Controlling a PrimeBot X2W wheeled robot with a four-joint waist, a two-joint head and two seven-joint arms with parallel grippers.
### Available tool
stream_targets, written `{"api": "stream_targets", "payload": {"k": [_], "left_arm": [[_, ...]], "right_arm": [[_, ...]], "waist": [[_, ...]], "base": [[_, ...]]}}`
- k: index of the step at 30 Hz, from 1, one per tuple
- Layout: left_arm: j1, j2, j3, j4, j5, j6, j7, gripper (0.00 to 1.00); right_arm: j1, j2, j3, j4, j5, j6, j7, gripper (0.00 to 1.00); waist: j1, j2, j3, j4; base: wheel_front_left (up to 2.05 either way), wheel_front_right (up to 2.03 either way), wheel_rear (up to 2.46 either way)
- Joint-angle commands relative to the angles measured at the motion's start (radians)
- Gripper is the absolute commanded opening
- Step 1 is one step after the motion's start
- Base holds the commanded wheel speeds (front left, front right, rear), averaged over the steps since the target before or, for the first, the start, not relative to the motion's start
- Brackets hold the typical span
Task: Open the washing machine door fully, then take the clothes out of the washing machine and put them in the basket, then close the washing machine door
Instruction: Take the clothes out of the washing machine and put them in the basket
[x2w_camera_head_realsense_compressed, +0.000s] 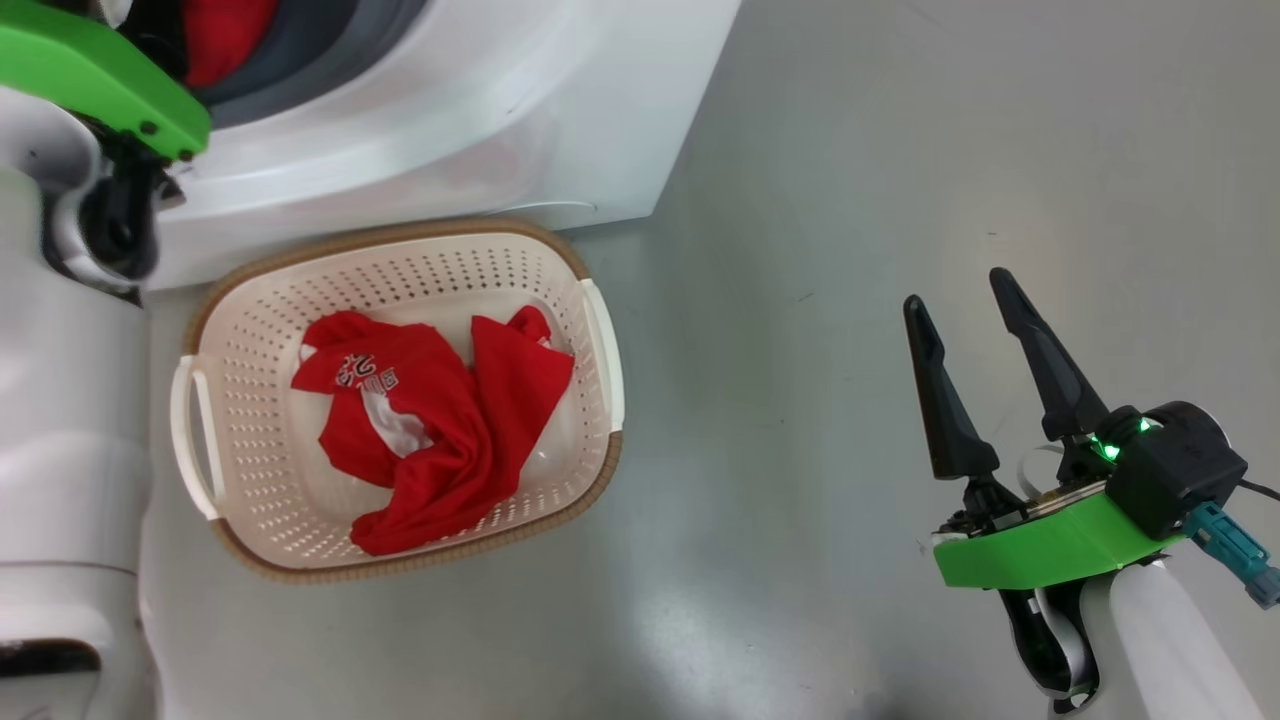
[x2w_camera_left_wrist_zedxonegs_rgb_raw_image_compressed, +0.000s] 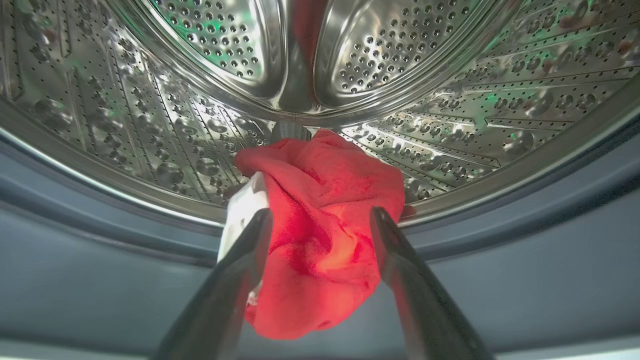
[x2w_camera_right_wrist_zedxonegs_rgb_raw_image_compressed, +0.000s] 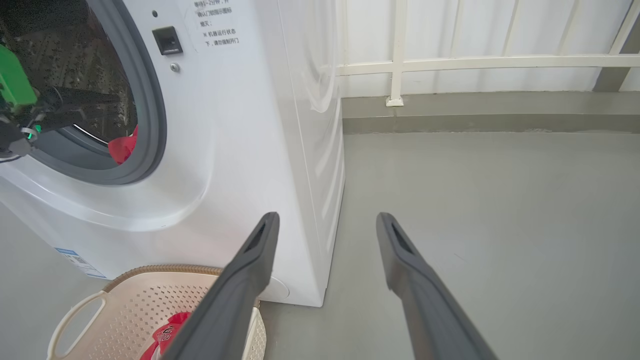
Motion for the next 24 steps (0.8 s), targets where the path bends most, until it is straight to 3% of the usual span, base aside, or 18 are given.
{"api": "stream_targets", "payload": {"k": [1,5,10,24], "left_arm": [[-0.024,0.049,0.012,-0.007,-0.013,-0.011,0.022,1.00],[-0.058,0.067,-0.007,0.048,-0.025,-0.037,0.108,1.00],[-0.080,0.086,-0.028,0.096,-0.020,-0.047,0.141,1.00],[-0.117,0.120,-0.079,0.198,0.031,-0.012,0.098,1.00]], "right_arm": [[-0.002,-0.005,0.026,-0.016,0.011,0.005,-0.006,1.00],[-0.004,-0.005,0.037,-0.009,0.015,0.005,-0.006,1.00],[-0.008,-0.005,0.053,-0.007,0.023,0.005,-0.006,1.00],[-0.019,-0.005,0.084,-0.002,0.052,0.005,-0.006,1.00]], "waist": [[0.0000,0.0000,0.000,-0.009],[0.0000,0.0000,-0.002,-0.025],[0.0000,0.0000,0.000,-0.046],[0.0000,0.0000,0.021,-0.097]], "base": [[0.00,0.00,0.00],[0.00,0.00,0.00],[0.00,0.00,0.00],[0.00,0.00,0.00]]}}
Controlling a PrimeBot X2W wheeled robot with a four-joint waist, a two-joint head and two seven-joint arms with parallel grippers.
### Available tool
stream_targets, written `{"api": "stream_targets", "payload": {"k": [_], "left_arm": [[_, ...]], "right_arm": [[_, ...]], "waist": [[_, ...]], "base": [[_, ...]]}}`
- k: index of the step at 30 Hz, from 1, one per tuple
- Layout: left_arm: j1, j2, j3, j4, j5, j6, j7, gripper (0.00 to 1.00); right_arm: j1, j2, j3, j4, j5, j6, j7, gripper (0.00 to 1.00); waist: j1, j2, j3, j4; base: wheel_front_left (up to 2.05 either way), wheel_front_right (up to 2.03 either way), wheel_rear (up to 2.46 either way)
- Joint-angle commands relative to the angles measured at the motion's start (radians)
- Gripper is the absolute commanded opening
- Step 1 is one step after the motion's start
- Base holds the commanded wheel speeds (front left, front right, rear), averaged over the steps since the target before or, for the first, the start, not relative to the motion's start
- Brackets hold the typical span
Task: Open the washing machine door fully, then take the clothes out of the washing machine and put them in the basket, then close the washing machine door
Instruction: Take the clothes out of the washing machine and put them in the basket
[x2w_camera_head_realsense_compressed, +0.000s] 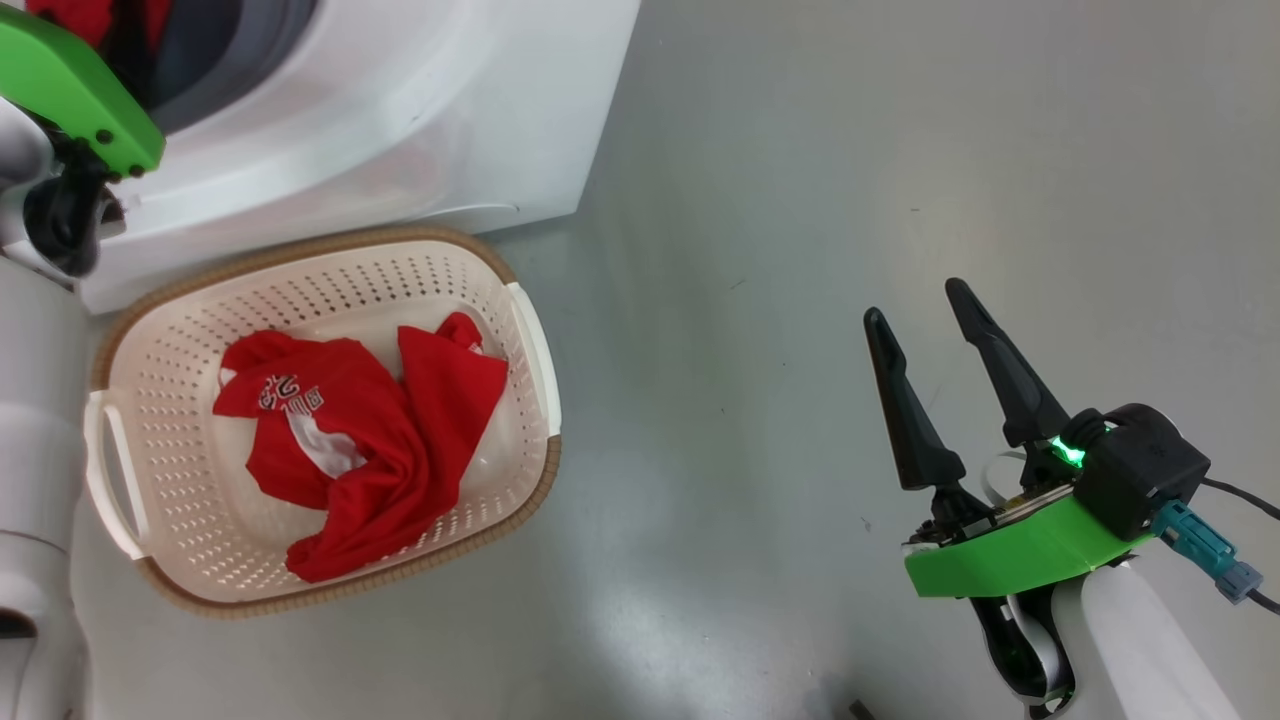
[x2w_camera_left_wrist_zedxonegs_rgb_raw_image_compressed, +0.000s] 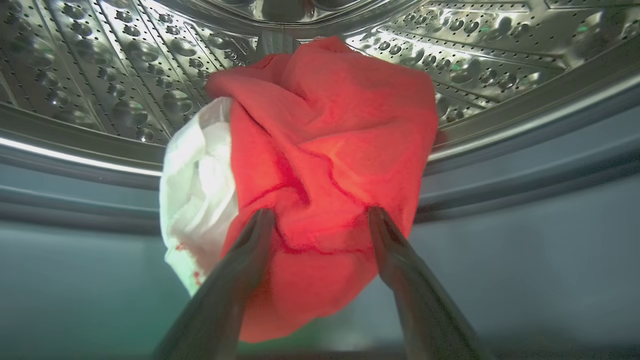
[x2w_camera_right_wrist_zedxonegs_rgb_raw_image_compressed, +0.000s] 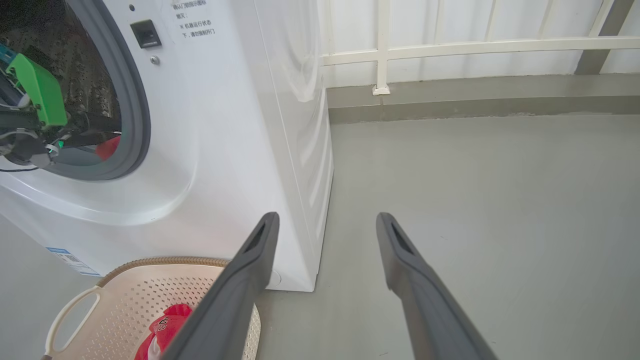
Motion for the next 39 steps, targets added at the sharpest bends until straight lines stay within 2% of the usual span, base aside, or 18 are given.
{"api": "stream_targets", "payload": {"k": [1,5,6,7,8,9,21,32,39], "left_arm": [[-0.018,0.051,-0.002,-0.010,0.023,0.015,-0.010,1.00],[-0.029,0.055,-0.017,0.014,0.038,0.033,-0.028,1.00],[-0.031,0.055,-0.019,0.019,0.039,0.037,-0.034,0.76],[-0.033,0.056,-0.020,0.022,0.041,0.043,-0.044,0.44],[-0.035,0.057,-0.022,0.026,0.043,0.045,-0.051,0.06],[-0.036,0.056,-0.024,0.030,0.043,0.045,-0.055,0.00],[-0.030,0.049,-0.033,0.048,0.036,0.027,-0.165,0.00],[0.035,0.031,-0.048,0.030,0.025,-0.018,-0.328,0.00],[0.091,0.019,-0.062,-0.011,0.024,-0.034,-0.388,0.00]], "right_arm": [[-0.007,-0.004,0.024,-0.022,0.006,0.005,-0.006,1.00],[-0.009,-0.004,0.026,-0.021,0.010,0.005,-0.006,1.00],[-0.010,-0.004,0.026,-0.019,0.010,0.005,-0.006,1.00],[-0.011,-0.004,0.027,-0.017,0.011,0.005,-0.006,1.00],[-0.012,-0.004,0.028,-0.016,0.012,0.005,-0.006,1.00],[-0.013,-0.004,0.029,-0.014,0.013,0.005,-0.006,1.00],[-0.019,-0.004,0.030,0.000,0.014,0.005,-0.006,1.00],[-0.012,-0.004,0.024,0.008,0.009,0.005,-0.006,1.00],[-0.002,-0.004,0.017,0.013,0.006,0.005,-0.006,1.00]], "waist": [[0.0000,-0.0001,0.007,-0.006],[0.0000,-0.0001,0.012,-0.007],[0.0000,-0.0001,0.011,-0.007],[0.0000,-0.0001,0.011,-0.006],[0.0000,-0.0001,0.010,-0.005],[0.0000,-0.0001,0.008,-0.004],[0.0000,-0.0001,-0.015,0.017],[0.0000,-0.0001,-0.064,0.058],[0.0000,-0.0001,-0.094,0.082]], "base": [[0.00,0.00,0.00],[0.00,0.00,0.00],[0.00,0.00,0.00],[0.00,0.00,0.00],[0.00,0.00,0.00],[0.00,0.00,0.00],[0.00,0.00,0.00],[0.00,0.00,0.00],[0.00,0.00,0.00]]}}
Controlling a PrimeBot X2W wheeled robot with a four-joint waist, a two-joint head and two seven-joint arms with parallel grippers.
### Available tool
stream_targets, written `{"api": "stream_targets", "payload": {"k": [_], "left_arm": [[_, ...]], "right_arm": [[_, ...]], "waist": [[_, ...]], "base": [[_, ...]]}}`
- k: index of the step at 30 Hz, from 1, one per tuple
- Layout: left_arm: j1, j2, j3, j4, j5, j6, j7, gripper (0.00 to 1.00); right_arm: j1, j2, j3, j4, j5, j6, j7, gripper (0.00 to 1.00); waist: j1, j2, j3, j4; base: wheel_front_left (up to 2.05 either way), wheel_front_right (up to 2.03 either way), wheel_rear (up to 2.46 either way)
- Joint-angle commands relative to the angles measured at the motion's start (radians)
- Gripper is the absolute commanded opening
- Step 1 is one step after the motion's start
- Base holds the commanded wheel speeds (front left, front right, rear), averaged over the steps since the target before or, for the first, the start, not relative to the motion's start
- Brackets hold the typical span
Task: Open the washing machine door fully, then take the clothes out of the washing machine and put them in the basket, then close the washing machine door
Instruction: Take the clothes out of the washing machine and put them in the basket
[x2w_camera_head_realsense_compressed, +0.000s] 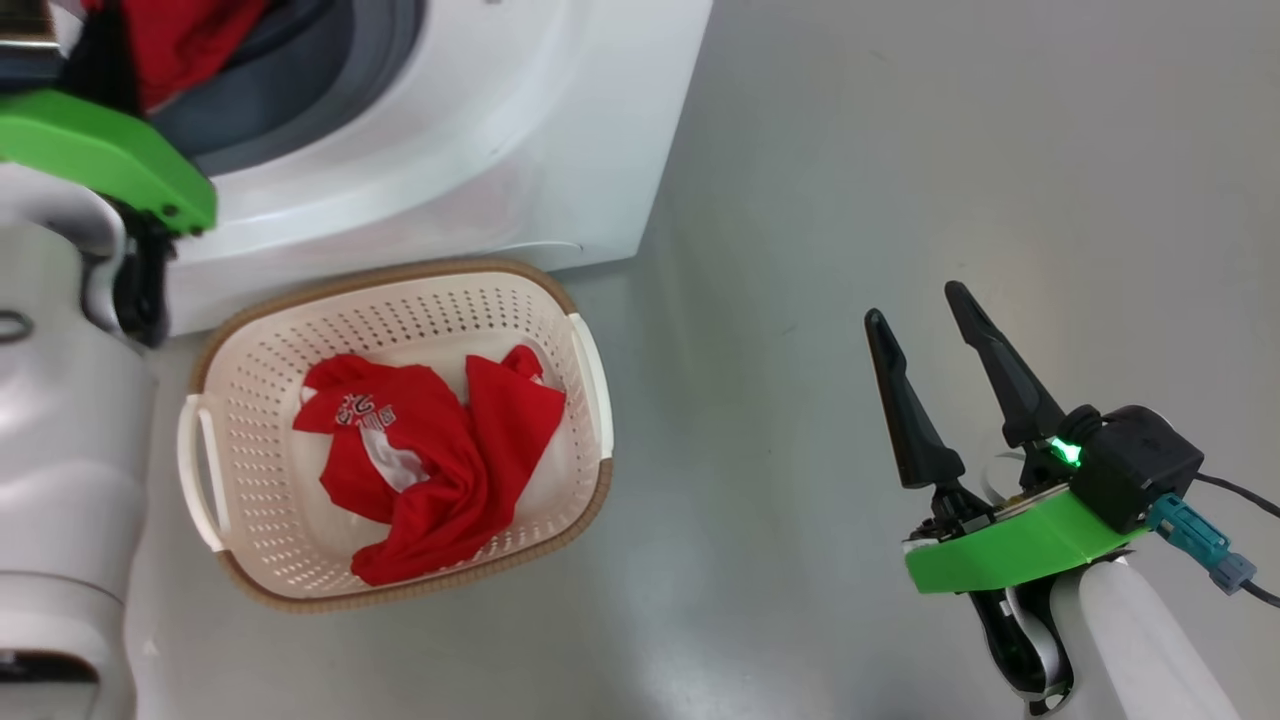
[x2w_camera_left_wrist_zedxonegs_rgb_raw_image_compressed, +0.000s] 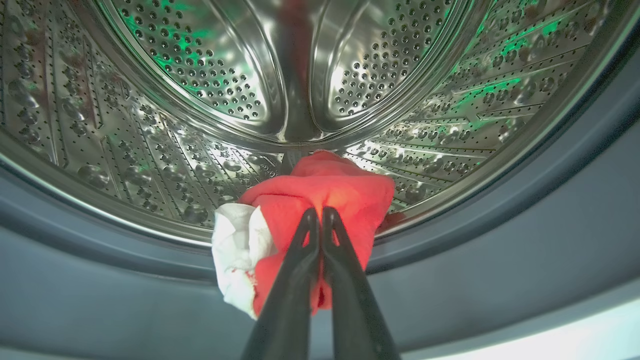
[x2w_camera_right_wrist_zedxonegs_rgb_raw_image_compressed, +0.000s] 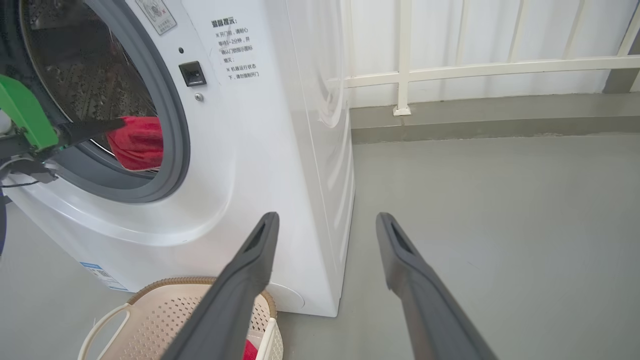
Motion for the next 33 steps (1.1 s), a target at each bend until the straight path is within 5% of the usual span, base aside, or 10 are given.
{"api": "stream_targets", "payload": {"k": [1,7,18,33], "left_arm": [[0.019,0.040,0.008,-0.033,-0.002,-0.009,-0.013,0.00],[0.111,0.031,0.007,-0.144,0.011,-0.011,-0.031,0.00],[0.409,-0.013,0.094,-0.547,0.083,0.027,-0.032,0.00],[0.725,-0.052,0.125,-0.832,0.127,0.055,-0.032,0.00]], "right_arm": [[0.010,-0.004,0.016,-0.020,-0.001,0.005,-0.006,1.00],[0.027,-0.004,0.005,-0.020,-0.007,0.005,-0.006,1.00],[0.059,-0.004,-0.009,-0.015,-0.013,0.005,-0.006,1.00],[0.108,-0.004,-0.029,-0.011,-0.013,0.005,-0.006,1.00]], "waist": [[0.0000,-0.0001,-0.016,0.014],[0.0000,-0.0001,-0.057,0.040],[0.0000,-0.0001,-0.136,0.074],[0.0000,-0.0001,-0.265,0.089]], "base": [[0.00,0.00,0.00],[0.00,0.00,0.00],[0.00,0.00,0.00],[0.00,0.00,0.00]]}}
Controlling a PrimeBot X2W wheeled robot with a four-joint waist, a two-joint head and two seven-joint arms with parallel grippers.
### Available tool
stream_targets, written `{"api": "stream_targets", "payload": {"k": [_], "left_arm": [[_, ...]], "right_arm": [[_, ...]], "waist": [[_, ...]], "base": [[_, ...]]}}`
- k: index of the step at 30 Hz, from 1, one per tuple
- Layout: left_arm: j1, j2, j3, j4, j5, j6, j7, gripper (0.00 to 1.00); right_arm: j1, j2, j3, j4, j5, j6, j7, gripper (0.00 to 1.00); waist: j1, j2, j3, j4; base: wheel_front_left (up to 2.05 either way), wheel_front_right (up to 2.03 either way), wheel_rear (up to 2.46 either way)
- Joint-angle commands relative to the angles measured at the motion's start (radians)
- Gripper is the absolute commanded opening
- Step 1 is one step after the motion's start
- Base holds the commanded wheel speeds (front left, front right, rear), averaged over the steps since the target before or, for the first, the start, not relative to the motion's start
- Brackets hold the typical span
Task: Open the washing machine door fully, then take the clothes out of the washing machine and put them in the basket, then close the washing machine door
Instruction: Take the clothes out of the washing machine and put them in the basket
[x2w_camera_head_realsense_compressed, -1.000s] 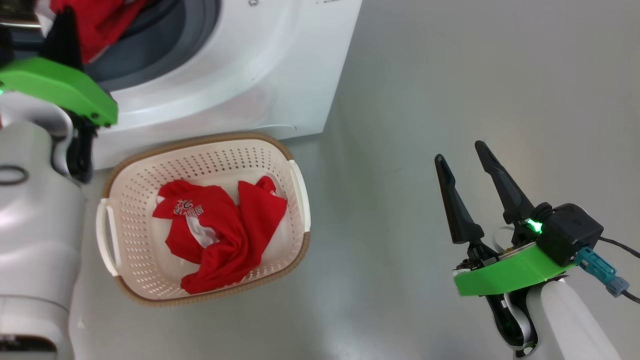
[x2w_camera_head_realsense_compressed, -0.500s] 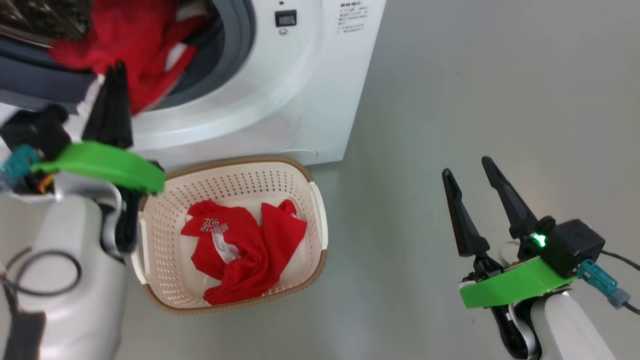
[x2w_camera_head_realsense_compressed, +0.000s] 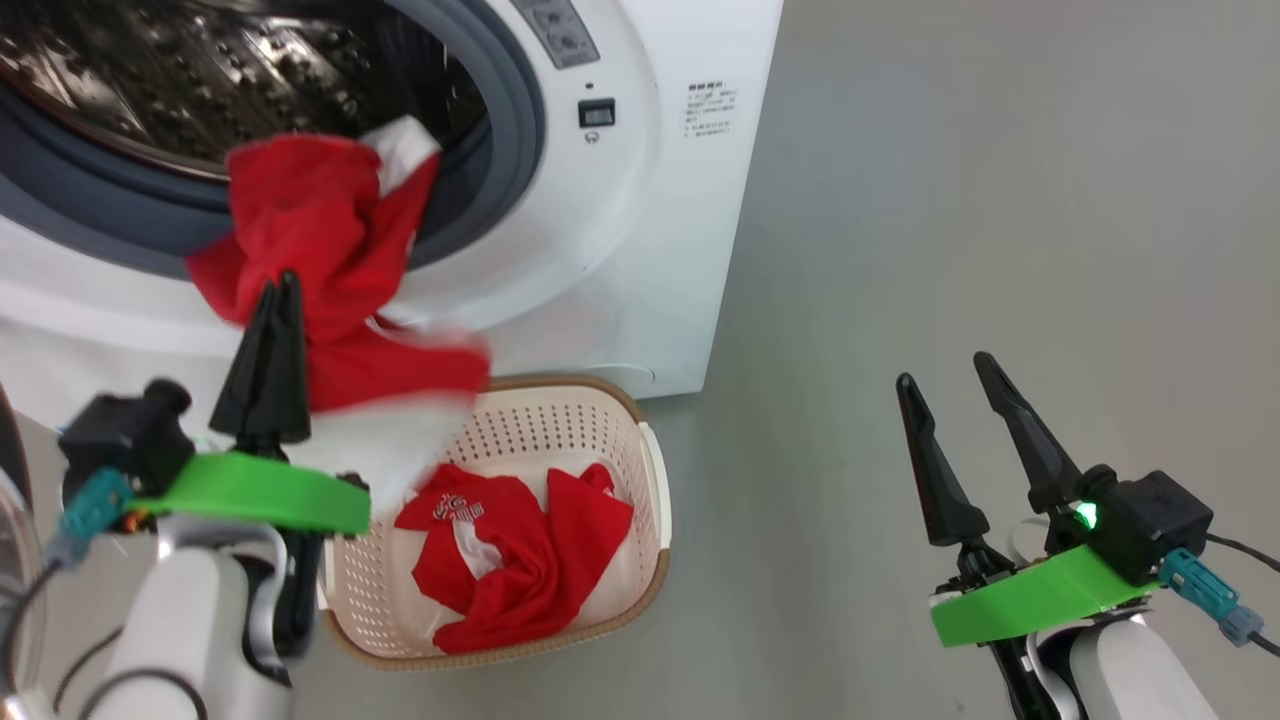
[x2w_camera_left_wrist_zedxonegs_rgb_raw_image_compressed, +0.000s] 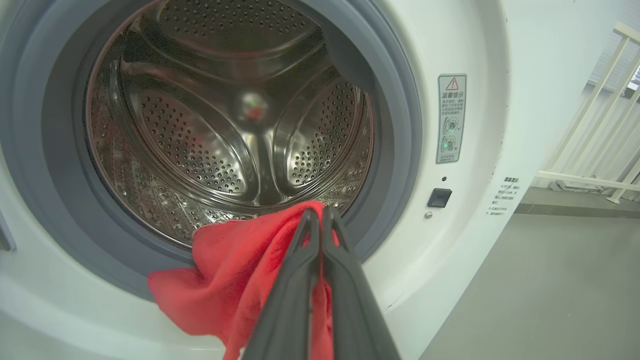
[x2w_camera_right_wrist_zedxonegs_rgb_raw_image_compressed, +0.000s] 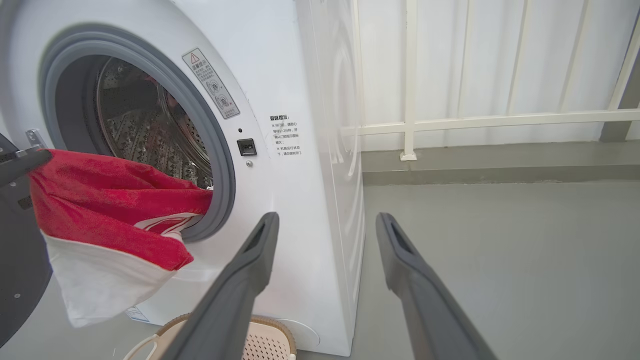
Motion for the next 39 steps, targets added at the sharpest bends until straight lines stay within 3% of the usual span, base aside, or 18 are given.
{"api": "stream_targets", "payload": {"k": [1,22,27,39], "left_arm": [[0.020,0.019,0.031,-0.055,0.011,0.014,-0.008,0.00],[0.331,-0.023,-0.008,-0.389,0.025,0.107,0.025,0.00],[0.348,-0.030,-0.017,-0.378,0.012,0.110,0.032,0.00],[0.295,-0.038,-0.024,-0.206,-0.018,0.106,0.028,0.00]], "right_arm": [[0.007,-0.003,0.015,-0.022,-0.005,0.005,-0.006,1.00],[0.056,-0.003,0.005,-0.029,-0.011,0.005,-0.006,1.00],[0.059,-0.003,0.010,-0.034,-0.009,0.005,-0.006,1.00],[0.048,-0.003,0.028,-0.030,-0.013,0.005,-0.006,1.00]], "waist": [[0.0000,0.0000,-0.024,0.005],[0.0000,0.0000,-0.097,0.014],[0.0000,0.0000,-0.096,0.015],[0.0000,0.0000,-0.056,-0.005]], "base": [[0.00,0.00,0.00],[0.00,0.00,0.00],[0.00,0.00,0.00],[0.00,0.00,0.00]]}}
